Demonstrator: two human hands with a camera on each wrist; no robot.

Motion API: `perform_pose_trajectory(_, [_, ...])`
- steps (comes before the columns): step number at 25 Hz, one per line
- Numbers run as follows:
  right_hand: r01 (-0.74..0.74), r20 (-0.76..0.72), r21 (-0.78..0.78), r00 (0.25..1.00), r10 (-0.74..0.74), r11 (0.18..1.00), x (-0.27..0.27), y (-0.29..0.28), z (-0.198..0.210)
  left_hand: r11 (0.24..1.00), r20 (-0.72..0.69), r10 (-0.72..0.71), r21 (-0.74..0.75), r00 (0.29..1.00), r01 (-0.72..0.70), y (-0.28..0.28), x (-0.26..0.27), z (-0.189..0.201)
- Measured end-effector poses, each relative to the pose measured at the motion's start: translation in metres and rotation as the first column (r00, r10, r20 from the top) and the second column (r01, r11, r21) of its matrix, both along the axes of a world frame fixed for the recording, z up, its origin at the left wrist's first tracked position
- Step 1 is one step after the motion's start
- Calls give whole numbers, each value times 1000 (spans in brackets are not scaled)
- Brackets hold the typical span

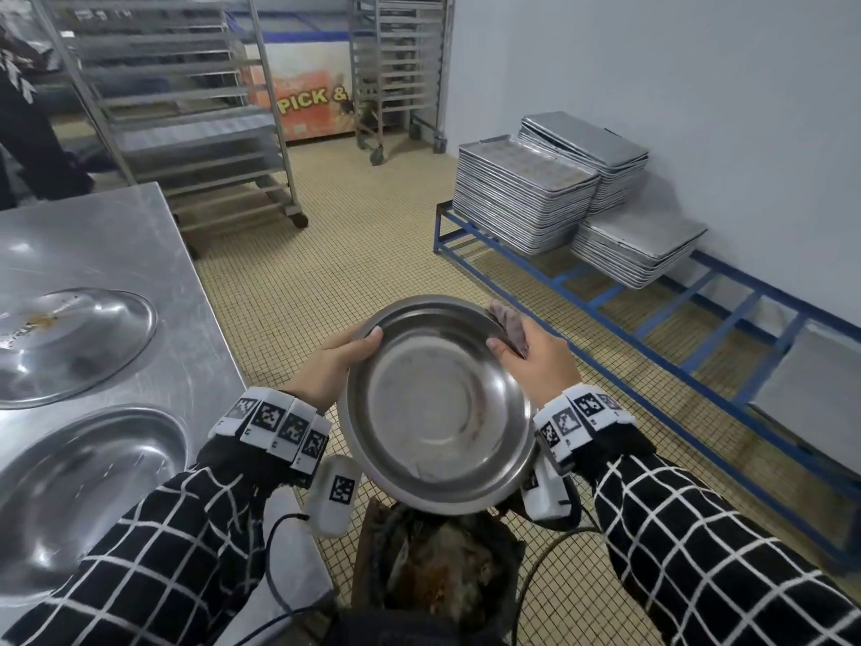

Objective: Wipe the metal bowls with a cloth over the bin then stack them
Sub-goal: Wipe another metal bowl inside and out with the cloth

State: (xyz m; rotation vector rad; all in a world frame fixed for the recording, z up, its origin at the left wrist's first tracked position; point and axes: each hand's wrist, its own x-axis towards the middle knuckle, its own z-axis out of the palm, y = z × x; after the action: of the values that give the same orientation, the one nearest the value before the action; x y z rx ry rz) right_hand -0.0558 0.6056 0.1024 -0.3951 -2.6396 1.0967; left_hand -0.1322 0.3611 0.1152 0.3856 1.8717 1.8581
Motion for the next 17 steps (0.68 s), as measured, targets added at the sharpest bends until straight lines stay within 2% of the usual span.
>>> perform_pose_trajectory(3, [56, 40, -138, 998, -51, 989, 9, 2, -1, 999, 21, -51, 0, 998, 51, -4, 1, -5])
perform_pose_trajectory(5, [171, 21, -189, 985, -170, 967, 12, -1, 0, 999, -52, 3, 37, 999, -1, -1, 4, -1])
perform_pose_trajectory(7, [292, -32, -290, 949, -315, 911, 11, -5, -3, 996, -131, 57, 77, 990, -47, 3, 10, 4])
perform_pose_trajectory(9, [364, -48, -385, 910, -412, 848, 11, -14, -3, 996, -198, 38, 87, 980, -21, 9, 19, 4])
perform_pose_trajectory(11, [358, -54, -421, 907, -417, 834, 12, -24, -2, 998, -246, 43, 47, 968, -32, 16, 29, 2])
perform_pose_trajectory(14, [269, -25, -477, 947, -319, 837, 16, -38, -3, 976, -228, 218, 34, 949, -216, 20, 31, 0])
perform_pose_trajectory(17, [258, 20, -386, 962, -272, 886, 20, -41, -8, 952, -203, 305, 72, 930, -297, 13, 22, -1])
